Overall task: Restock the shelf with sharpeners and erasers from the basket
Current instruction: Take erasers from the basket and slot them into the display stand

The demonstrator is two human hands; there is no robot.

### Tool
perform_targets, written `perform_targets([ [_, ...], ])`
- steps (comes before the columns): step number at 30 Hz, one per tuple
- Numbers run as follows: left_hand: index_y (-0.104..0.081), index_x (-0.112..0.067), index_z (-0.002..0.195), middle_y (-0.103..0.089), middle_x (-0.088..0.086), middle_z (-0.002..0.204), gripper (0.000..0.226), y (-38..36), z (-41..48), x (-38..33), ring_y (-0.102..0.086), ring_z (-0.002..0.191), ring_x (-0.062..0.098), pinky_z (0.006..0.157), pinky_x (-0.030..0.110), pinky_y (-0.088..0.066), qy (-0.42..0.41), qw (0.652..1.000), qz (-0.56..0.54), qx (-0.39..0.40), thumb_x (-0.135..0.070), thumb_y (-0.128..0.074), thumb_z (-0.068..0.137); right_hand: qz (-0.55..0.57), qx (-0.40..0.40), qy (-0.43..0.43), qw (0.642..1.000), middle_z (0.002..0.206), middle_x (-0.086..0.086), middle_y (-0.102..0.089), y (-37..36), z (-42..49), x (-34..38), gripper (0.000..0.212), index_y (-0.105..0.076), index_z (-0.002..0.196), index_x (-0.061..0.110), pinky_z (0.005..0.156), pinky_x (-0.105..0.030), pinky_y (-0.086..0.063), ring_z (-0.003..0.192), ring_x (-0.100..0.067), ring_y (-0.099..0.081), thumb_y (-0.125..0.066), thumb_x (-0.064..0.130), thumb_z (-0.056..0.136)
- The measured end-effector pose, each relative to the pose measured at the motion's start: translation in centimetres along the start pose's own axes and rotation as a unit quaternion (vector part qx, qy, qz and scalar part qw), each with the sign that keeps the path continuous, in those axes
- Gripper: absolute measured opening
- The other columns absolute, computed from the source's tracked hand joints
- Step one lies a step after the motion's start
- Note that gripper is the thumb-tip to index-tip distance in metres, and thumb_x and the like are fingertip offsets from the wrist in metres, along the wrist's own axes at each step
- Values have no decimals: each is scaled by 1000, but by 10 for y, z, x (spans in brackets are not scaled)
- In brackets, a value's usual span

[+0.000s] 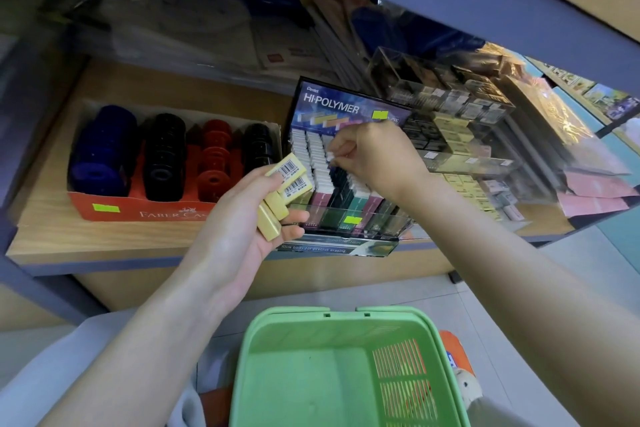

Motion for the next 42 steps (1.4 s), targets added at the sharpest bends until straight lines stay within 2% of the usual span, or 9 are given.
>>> perform_targets([
  [6, -64, -20, 106, -69, 1, 91, 17, -3, 1, 3, -63, 61, 9, 54, 20, -53, 5, 999, 51, 12, -22, -50, 97, -1, -8, 8, 1000, 101, 0, -69, 7, -8, 4, 19, -68, 106, 13, 83, -32, -52, 94, -18, -64, -58, 9, 91],
  [9, -65, -20, 104, -68, 1, 92, 17, -7, -1, 6, -62, 62, 7, 54, 20, -52, 6, 995, 93, 37, -23, -50, 96, 182, -50, -34, 981, 98, 8, -64, 18, -27, 16, 21, -65, 112, 13, 78, -12, -45, 87, -6, -60, -53, 11, 95],
  [12, -64, -18, 106, -66, 3, 92, 19, -12, -4, 10, -60, 60, 6, 53, 18, -51, 8, 989, 135, 61, -24, -51, 95, 277, 17, -7, 961, 104, 10, -63, 25, -54, 30, 24, -65, 116, 20, 77, -18, -49, 90, -4, -60, -59, 21, 93],
  [15, -64, -17, 106, -63, 2, 94, 19, -19, -7, 16, -58, 58, 5, 52, 18, -50, 13, 984, 158, 84, -24, -52, 94, 238, 40, 41, 970, 95, 13, -57, 28, -75, 27, 33, -65, 115, 15, 72, -13, -47, 86, -3, -58, -70, 19, 83],
  [21, -64, -16, 112, -63, -2, 78, 25, -41, -10, 29, -59, 60, 5, 55, 17, -50, 26, 975, 183, 123, -10, -60, 88, 198, -56, 45, 977, 94, 3, -61, 41, -106, -1, 21, -65, 105, 13, 73, -13, -47, 85, -5, -58, -68, 20, 86],
  [25, -65, -15, 109, -64, 3, 85, 23, -58, -6, 36, -62, 62, 8, 58, 19, -53, 3, 973, 192, 125, -6, -59, 89, 198, -165, -76, 963, 93, 15, -58, 46, -127, -56, 18, -57, 104, 24, 72, -5, -42, 84, 2, -57, -63, 20, 89],
  [28, -63, -12, 111, -66, 4, 89, 23, -70, -2, 45, -66, 66, 11, 63, 23, -57, 2, 974, 193, 117, -5, -58, 90, 129, -207, -182, 952, 95, 10, -61, 42, -138, -121, 19, -60, 108, 18, 69, -6, -38, 79, 0, -56, -62, 18, 90],
  [32, -63, -12, 109, -65, 5, 82, 20, -79, 5, 56, -63, 64, 9, 61, 21, -56, -4, 967, 231, 111, -6, -59, 90, 95, -169, -256, 947, 99, 0, -62, 25, -147, -180, 22, -63, 109, 9, 74, -17, -38, 84, -13, -56, -65, 14, 88],
  [42, -64, -16, 104, -66, 2, 71, 18, -90, 17, 74, -62, 61, 10, 60, 20, -55, 10, 959, 259, 113, -7, -61, 89, 46, -53, -137, 988, 97, -4, -57, -12, -131, -178, 24, -68, 109, 11, 77, -26, -36, 91, -17, -50, -67, 19, 86],
])
Point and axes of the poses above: each hand's wrist, its own z-axis towards the middle knuckle, its own y-axis out of the back of the hand, x = y × z, the point moved 3 cm from there along z, towards the middle knuckle
